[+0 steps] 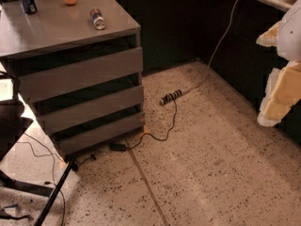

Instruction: Pick orange

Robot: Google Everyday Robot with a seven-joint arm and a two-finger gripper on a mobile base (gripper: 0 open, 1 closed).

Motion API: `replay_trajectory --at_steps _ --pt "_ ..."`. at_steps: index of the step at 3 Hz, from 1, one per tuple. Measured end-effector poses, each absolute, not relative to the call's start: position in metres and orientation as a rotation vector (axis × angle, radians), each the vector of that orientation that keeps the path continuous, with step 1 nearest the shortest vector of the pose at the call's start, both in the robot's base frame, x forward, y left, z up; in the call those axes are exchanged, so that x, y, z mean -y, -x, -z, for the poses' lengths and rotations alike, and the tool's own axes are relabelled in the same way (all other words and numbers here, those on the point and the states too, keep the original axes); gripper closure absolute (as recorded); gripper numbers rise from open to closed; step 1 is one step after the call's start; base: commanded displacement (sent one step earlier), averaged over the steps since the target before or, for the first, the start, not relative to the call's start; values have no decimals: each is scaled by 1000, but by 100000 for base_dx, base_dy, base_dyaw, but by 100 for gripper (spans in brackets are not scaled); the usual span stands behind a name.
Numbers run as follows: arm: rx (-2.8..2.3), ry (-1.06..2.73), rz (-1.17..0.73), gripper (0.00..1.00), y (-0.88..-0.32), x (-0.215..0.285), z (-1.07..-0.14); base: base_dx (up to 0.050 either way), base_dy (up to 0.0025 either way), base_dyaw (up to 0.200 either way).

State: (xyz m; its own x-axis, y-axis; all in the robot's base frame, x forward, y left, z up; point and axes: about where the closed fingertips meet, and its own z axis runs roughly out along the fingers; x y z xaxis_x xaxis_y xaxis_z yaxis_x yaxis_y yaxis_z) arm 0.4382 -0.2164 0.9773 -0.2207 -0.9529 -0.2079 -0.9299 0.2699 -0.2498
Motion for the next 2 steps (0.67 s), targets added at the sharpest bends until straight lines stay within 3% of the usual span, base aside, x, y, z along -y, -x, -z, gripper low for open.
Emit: replay_trajectory --at_steps 1,2 --pt "-2229 1722 102 0 -438 216 -977 4100 0 2" --pt "-2229 1722 102 0 -438 216 -977 2636 225 16986"
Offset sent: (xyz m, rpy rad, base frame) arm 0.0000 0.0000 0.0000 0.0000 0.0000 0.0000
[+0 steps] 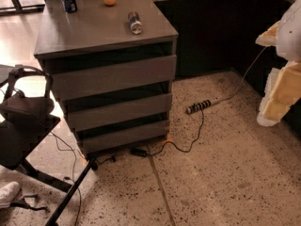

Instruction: Pick orange

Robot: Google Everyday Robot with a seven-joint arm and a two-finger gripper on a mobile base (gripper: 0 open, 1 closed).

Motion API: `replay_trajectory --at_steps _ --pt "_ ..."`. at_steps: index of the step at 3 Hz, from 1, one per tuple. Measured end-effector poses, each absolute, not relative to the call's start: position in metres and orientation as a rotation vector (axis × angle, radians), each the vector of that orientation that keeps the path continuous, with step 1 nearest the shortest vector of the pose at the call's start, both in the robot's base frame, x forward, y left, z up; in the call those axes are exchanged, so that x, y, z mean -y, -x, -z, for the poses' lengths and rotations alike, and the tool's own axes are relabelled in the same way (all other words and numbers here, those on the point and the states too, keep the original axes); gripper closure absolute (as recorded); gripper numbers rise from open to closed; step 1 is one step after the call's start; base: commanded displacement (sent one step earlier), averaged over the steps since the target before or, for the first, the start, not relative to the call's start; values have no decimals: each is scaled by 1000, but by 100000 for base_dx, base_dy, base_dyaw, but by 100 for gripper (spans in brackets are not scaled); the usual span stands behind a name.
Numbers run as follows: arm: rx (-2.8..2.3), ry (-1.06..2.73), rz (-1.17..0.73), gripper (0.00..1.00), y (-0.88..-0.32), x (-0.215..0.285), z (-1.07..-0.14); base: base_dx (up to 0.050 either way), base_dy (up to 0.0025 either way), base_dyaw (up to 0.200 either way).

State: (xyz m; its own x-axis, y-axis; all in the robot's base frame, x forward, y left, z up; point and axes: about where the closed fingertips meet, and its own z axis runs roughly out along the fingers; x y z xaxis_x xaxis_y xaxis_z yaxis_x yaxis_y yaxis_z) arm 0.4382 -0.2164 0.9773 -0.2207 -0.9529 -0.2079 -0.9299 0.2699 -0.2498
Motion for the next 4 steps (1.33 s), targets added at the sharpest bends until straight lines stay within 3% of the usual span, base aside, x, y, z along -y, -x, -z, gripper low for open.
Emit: replay_trajectory --at_steps 1,2,3,4 --pt "-2229 1722 102 0 -438 216 -977 4744 5 -102" --pt "-2229 1722 102 0 -438 216 -977 1 -1 19010" --pt "-2229 1722 102 0 -438 216 -977 4507 183 8819" --pt "-2229 1722 102 0 -438 216 -977 3340 -249 -14776"
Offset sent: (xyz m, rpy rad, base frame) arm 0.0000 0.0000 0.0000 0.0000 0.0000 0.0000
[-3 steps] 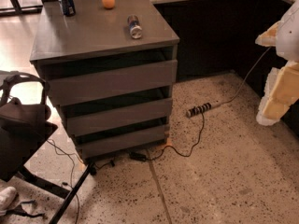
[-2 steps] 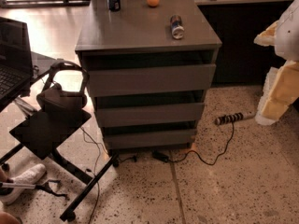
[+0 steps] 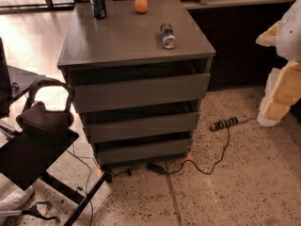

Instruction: Pick orange

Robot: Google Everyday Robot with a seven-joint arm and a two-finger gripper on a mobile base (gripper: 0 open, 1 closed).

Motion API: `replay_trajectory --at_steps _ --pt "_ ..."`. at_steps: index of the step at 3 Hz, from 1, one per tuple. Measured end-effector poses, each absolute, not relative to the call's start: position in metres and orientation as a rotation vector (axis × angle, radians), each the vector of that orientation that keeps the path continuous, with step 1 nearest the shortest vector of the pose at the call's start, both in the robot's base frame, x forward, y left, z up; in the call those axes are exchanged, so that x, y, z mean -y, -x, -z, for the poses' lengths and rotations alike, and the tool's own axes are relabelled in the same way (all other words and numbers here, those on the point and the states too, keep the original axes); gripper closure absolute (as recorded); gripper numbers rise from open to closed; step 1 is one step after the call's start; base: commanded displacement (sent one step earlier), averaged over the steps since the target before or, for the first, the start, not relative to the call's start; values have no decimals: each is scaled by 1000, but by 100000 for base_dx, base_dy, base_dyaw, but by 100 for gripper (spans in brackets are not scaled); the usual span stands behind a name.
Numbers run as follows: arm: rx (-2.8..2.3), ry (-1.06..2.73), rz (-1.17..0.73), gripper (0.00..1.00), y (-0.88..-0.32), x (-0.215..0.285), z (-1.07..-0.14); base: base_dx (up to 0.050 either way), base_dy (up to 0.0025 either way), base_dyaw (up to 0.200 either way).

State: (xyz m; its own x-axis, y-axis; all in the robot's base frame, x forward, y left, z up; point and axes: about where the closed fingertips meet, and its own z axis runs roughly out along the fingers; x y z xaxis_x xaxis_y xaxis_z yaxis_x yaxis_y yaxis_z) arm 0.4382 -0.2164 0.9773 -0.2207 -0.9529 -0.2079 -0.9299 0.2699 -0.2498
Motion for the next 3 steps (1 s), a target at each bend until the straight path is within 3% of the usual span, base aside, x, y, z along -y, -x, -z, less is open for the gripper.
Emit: replay_trajectory --at_steps 3 --pt "-2229 1722 102 0 -438 216 -977 4986 -2 56"
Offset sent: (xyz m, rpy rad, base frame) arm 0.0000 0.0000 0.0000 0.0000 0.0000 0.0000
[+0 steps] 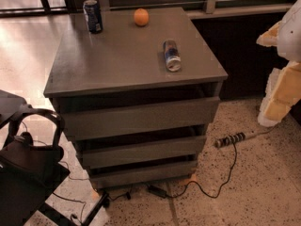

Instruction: Pick orange

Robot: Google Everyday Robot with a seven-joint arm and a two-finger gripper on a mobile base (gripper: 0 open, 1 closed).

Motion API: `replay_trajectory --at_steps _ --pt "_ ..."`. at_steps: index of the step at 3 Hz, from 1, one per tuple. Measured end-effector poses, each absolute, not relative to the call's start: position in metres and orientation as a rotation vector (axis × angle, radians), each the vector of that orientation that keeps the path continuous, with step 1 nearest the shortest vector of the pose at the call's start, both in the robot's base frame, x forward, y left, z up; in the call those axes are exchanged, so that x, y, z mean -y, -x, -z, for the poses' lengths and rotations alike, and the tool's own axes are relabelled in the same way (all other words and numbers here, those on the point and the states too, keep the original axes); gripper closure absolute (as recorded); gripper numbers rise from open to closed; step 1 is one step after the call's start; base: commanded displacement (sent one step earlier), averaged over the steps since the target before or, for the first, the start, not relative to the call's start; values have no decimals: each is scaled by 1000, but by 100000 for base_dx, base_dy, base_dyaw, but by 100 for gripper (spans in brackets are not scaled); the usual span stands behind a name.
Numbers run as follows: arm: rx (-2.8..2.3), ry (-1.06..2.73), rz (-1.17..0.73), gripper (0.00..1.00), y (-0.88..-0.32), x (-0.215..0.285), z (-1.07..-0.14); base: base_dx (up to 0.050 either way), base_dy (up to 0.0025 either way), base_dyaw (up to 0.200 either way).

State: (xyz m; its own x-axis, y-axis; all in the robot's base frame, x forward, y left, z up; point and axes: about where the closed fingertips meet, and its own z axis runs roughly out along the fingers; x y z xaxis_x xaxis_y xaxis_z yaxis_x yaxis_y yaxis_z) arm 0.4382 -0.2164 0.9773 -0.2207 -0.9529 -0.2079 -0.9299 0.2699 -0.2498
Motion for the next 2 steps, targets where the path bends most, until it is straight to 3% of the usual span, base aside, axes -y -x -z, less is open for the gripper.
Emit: replay_trajectory --at_steps 1,2 --pt "-2229 1722 102 0 -438 216 -977 4901 -1 22" --pt "-2229 1722 102 0 -438 216 -977 3487 248 14187"
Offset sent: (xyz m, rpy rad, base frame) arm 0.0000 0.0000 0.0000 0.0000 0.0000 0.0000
